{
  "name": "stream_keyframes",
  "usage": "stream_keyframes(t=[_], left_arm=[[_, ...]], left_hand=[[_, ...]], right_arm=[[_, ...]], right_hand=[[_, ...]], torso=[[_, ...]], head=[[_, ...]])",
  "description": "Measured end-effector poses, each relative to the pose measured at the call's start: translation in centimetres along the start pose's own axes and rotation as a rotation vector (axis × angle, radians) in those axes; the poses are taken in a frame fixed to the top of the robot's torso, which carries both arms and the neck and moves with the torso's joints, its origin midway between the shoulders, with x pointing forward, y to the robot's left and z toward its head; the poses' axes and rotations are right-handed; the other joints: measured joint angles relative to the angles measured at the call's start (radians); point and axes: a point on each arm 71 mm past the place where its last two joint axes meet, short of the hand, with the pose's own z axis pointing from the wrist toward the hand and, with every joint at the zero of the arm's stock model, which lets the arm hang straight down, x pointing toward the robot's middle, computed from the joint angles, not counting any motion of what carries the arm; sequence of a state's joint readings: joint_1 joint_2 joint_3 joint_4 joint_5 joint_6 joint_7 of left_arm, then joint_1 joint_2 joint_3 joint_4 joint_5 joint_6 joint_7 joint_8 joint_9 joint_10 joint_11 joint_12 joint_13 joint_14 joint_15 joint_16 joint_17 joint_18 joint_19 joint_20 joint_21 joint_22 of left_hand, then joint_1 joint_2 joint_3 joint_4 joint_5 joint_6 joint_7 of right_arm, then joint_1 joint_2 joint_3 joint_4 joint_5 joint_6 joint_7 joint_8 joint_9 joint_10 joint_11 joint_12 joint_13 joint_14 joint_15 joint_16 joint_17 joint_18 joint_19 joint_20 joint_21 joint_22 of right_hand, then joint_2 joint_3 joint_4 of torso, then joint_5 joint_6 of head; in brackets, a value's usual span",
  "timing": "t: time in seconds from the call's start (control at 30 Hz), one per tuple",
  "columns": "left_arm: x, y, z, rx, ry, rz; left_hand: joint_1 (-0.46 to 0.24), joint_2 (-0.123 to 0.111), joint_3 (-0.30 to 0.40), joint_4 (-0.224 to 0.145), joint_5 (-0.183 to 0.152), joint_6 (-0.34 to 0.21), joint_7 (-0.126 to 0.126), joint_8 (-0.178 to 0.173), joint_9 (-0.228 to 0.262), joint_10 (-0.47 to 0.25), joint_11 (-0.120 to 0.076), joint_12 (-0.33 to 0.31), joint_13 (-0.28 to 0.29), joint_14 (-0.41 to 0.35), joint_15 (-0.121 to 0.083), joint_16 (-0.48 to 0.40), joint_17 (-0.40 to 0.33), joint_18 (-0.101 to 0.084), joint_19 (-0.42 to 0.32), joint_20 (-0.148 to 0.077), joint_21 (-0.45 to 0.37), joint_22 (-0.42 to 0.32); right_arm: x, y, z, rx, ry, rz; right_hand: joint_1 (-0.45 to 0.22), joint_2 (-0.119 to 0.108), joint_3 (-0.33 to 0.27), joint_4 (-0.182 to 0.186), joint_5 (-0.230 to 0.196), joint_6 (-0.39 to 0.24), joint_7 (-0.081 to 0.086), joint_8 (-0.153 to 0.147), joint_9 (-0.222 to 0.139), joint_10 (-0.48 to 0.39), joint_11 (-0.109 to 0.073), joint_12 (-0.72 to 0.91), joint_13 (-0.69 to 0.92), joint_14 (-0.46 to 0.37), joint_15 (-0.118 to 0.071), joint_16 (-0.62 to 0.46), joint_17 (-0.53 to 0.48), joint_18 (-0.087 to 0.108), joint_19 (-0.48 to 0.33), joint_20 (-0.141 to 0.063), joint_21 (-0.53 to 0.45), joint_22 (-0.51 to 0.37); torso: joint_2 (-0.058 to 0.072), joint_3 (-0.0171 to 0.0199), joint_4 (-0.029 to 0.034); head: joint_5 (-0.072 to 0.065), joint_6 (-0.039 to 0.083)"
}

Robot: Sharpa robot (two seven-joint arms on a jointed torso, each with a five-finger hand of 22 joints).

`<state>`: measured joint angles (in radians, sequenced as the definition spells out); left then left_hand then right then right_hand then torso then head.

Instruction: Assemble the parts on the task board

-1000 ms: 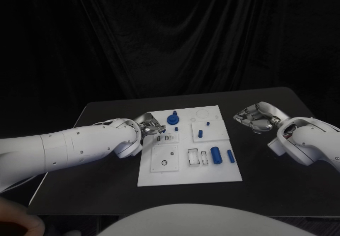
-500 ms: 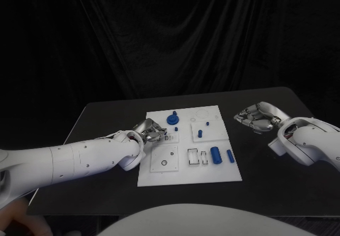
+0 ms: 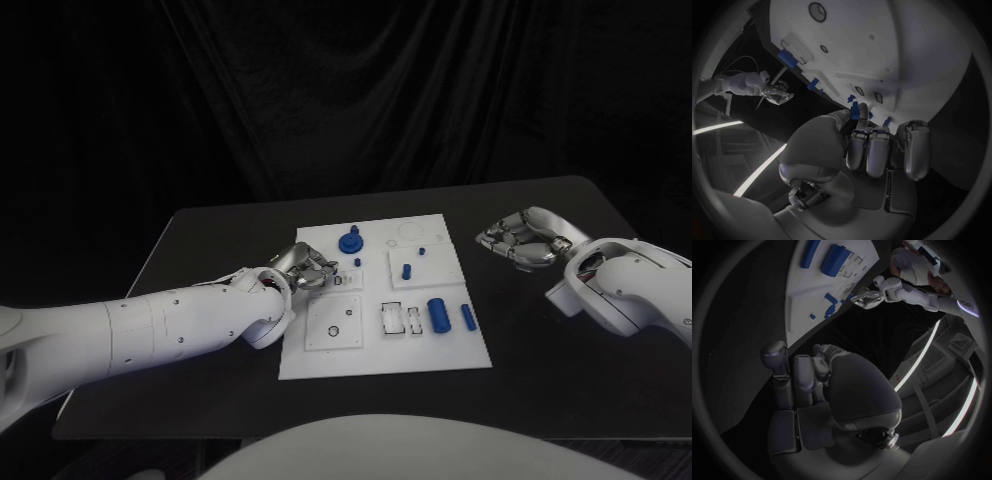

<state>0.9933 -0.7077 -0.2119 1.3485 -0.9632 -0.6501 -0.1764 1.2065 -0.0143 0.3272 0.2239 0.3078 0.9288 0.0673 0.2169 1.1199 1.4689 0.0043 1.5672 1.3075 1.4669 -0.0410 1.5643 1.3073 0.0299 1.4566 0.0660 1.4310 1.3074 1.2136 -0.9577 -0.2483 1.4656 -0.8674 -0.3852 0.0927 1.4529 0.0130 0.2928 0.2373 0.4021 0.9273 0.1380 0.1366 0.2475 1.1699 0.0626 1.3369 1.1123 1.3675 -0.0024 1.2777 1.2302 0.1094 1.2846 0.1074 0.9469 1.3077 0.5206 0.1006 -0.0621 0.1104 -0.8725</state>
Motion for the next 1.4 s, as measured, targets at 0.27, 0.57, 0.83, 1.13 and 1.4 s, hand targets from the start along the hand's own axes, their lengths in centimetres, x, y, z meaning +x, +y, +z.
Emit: stream_keyframes(t=[0.27,0.57,0.83,1.13,1.4], left_arm=[[0.22,0.06,0.08,-0.015,0.020,0.006],[0.68,0.02,0.14,-0.024,0.046,0.011],[0.92,0.03,0.17,-0.029,0.061,0.014],[0.93,0.04,0.19,-0.030,0.065,0.016],[0.92,0.11,0.21,-0.032,0.068,0.018]], left_hand=[[-0.008,-0.008,-0.003,0.008,-0.006,0.000,0.000,0.000,-0.001,0.000,0.000,0.000,0.000,0.000,0.000,0.000,0.000,0.000,-0.007,0.000,-0.004,0.000],[-0.008,-0.008,-0.005,0.011,-0.006,0.000,0.000,0.000,-0.002,0.000,0.000,0.000,0.000,0.000,0.000,0.000,0.000,0.000,-0.007,0.000,-0.004,0.000],[-0.008,-0.008,-0.005,0.011,-0.006,0.000,0.000,0.000,-0.002,0.000,0.000,0.000,0.000,0.000,0.000,0.000,0.000,0.000,-0.007,0.000,-0.004,0.000],[-0.008,-0.008,-0.005,0.011,-0.006,0.000,0.000,0.000,-0.002,0.000,0.000,0.000,0.000,0.000,0.000,0.000,0.000,0.000,-0.007,0.000,-0.004,0.000],[-0.021,-0.020,-0.024,0.037,-0.036,0.000,0.000,0.000,-0.006,0.000,0.000,0.000,0.000,0.000,0.000,0.000,0.000,0.000,-0.010,0.003,-0.010,0.000]], right_arm=[[0.02,0.02,-0.02,0.001,0.001,0.000],[-0.04,-0.06,-0.11,0.003,0.000,0.001],[-0.03,-0.05,-0.10,0.004,0.000,0.001],[-0.03,-0.07,-0.09,0.005,0.000,0.001],[-0.02,-0.07,-0.08,0.006,0.001,0.001]], right_hand=[[0.000,0.000,0.000,0.000,0.000,0.000,0.000,0.000,0.000,0.000,0.000,0.000,0.000,0.000,0.000,0.000,0.000,0.000,0.000,0.000,0.000,0.000],[0.000,0.000,0.000,0.000,0.000,0.000,0.000,0.000,0.000,0.000,0.000,0.000,0.000,-0.004,0.004,-0.004,-0.001,0.000,0.000,0.000,-0.004,0.000],[0.000,0.000,0.000,0.000,0.000,0.000,0.000,0.000,0.000,0.000,0.000,0.000,0.000,-0.004,0.004,-0.004,-0.001,0.000,0.000,0.000,-0.004,0.000],[0.000,0.000,0.000,0.000,0.000,0.000,0.000,0.000,0.000,0.000,0.000,0.000,0.000,-0.004,0.004,-0.004,-0.001,0.000,0.000,0.000,-0.004,0.000],[0.000,0.000,0.000,0.000,0.000,0.000,0.000,0.000,0.000,0.000,0.000,0.000,-0.001,-0.004,0.004,-0.004,-0.001,0.000,0.000,0.000,-0.004,0.000]], torso=[[0.000,-0.0005,0.0006],[0.000,-0.0006,0.0006],[0.000,-0.0006,0.0005],[0.000,-0.0005,0.0001],[0.000,-0.0005,0.0001]], head=[[-0.003,0.000],[-0.005,0.000],[-0.005,0.000],[-0.004,0.000],[-0.005,0.000]])
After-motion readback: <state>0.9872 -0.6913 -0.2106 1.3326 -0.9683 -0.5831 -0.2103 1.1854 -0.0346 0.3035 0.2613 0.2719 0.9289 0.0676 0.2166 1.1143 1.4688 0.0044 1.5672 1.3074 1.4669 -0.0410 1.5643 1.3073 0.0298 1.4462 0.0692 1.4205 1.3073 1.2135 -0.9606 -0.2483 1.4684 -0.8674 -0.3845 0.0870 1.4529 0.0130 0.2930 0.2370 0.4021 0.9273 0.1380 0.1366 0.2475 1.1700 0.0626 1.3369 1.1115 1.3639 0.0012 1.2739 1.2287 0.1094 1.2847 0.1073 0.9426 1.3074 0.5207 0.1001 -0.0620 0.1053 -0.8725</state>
